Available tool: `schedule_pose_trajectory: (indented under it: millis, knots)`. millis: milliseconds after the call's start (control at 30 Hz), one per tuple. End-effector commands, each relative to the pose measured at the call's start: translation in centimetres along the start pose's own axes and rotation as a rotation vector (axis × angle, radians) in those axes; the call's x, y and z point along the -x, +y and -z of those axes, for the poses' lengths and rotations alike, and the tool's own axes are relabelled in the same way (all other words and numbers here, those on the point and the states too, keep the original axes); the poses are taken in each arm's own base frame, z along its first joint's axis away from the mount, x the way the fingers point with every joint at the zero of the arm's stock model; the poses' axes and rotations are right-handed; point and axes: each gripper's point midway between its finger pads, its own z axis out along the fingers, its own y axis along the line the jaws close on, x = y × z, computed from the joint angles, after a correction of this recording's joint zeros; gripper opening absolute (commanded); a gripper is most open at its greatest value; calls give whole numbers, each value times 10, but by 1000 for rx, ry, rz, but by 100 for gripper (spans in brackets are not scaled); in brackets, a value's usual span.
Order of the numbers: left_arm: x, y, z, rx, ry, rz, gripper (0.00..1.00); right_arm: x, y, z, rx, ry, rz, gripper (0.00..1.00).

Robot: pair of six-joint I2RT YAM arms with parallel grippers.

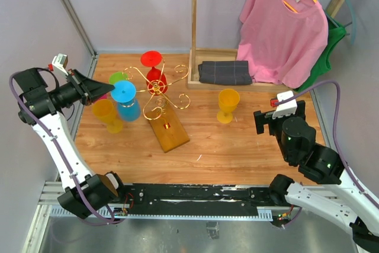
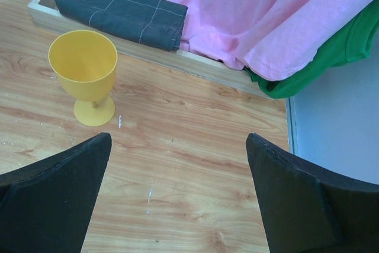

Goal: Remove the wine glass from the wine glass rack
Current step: Pick up the wine glass from the wine rack.

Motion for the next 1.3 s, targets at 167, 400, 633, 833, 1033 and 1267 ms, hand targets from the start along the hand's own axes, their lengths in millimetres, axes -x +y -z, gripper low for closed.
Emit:
schedule_pose_trajectory:
  millis: [167,400,633,833,1033,1267]
  knots:
    - [-8,-8,-3,-18,44,95,0,4,-1,0,-6,-21,-5,98]
    - [-15,-9,-8,-28,77,110,0,6,0,0,-5,-23,-4,98]
    - [-22,-14,-11,-49,111,108,0,7,1,-1,-4,-23,-2,98]
    - [-25,-16,-15,-67,139,107,0,7,3,-2,-1,-24,-4,98]
    - [-26,-16,-18,-77,158,113,0,8,3,-2,-1,-24,-8,98]
    - [-29,-22,-22,-100,188,100,0,7,3,-2,-4,-25,-19,98]
